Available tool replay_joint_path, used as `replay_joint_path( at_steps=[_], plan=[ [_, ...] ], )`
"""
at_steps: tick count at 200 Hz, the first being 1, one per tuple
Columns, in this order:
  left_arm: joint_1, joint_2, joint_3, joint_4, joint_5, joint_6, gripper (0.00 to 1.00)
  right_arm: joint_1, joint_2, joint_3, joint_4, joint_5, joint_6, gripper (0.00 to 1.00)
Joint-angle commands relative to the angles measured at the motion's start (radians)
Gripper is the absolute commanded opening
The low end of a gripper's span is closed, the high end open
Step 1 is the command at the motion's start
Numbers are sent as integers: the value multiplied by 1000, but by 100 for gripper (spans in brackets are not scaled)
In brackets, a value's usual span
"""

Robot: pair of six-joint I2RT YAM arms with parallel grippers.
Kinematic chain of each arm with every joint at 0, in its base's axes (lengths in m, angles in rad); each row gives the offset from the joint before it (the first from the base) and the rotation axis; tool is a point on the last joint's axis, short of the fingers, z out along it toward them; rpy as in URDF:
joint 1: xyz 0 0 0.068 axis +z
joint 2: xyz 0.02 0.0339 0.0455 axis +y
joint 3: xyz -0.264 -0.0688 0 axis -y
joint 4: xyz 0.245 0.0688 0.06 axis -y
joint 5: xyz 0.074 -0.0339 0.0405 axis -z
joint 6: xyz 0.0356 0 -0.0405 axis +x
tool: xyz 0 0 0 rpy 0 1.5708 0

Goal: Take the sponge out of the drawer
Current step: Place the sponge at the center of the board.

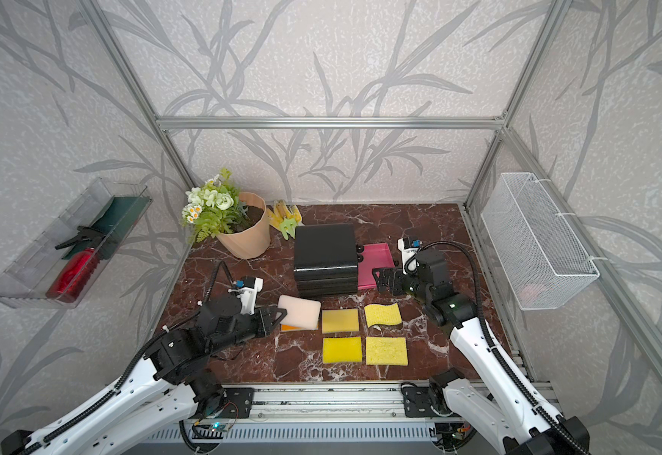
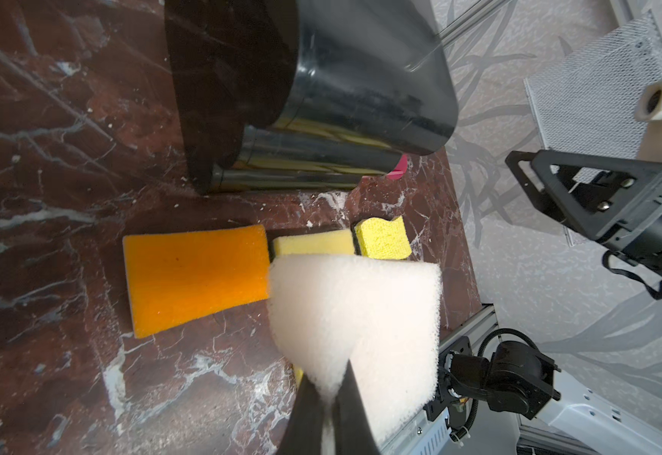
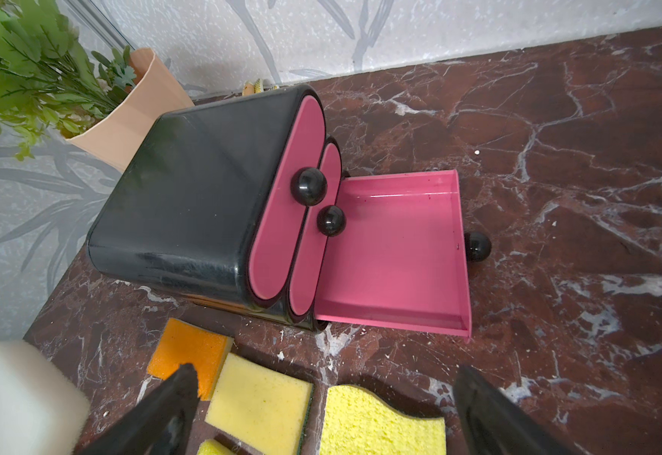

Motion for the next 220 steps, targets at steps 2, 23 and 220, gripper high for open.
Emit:
replay_joint_path(
  at_steps=[2, 23, 220],
  plan=[
    [-27, -41, -59, 15, -60, -86, 0, 1, -25, -23, 2, 6, 20, 99],
    [-38, -47, -76, 10, -68, -92, 0, 2, -29, -25, -3, 4, 25, 99],
    [-128, -91, -241, 43, -98, -227, 0, 11, -21, -43, 6, 42, 50, 99]
  ],
)
